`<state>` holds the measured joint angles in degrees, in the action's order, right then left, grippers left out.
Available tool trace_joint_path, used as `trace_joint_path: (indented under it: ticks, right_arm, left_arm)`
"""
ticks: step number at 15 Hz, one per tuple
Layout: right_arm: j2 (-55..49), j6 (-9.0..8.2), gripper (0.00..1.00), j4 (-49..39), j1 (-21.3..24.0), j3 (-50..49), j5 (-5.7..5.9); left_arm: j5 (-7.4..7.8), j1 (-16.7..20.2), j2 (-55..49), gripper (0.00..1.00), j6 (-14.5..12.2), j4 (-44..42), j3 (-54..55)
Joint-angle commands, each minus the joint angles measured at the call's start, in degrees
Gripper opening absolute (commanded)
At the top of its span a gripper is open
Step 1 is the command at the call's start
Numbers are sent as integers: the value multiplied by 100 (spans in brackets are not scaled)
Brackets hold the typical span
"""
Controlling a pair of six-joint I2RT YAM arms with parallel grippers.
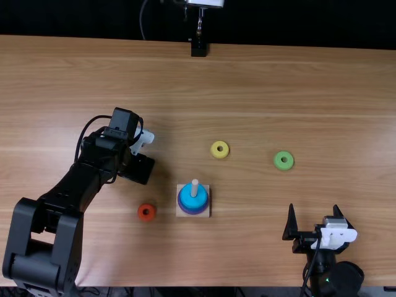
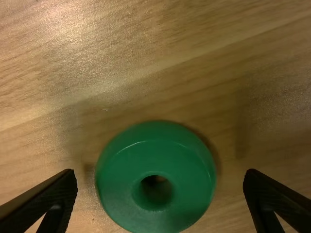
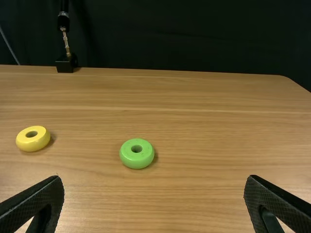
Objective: Build the Hanoi tower: stack the rings onto the peg from bottom to top in this color order: purple, dark blue, light blue, dark green, light green, yellow, orange.
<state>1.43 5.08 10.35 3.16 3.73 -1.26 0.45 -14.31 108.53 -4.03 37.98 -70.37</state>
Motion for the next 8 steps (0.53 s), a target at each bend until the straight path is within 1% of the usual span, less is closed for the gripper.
trace_joint_path:
  ticks: [1, 2, 3, 5, 6, 7, 8]
  right_arm:
    - [-64, 9, 100, 26, 36, -171, 52]
    - [-73, 9, 100, 15, 36, -171, 52]
    - [-73, 9, 100, 15, 36, -171, 52]
    - [-73, 9, 100, 15, 36, -171, 52]
    - [-64, 9, 100, 26, 36, -171, 52]
    - [-64, 9, 100, 15, 36, -162, 52]
    - [-64, 9, 100, 26, 36, -171, 52]
  left_arm:
    - [50, -37, 98, 100, 45, 10, 93]
    - [50, -37, 98, 100, 34, 10, 102]
    - [40, -37, 98, 93, 45, 20, 111]
    - [40, -37, 98, 53, 45, 20, 111]
    - [29, -28, 89, 37, 45, 31, 120]
    - [-13, -28, 98, 25, 76, 31, 120]
    - [-34, -28, 89, 16, 171, 31, 129]
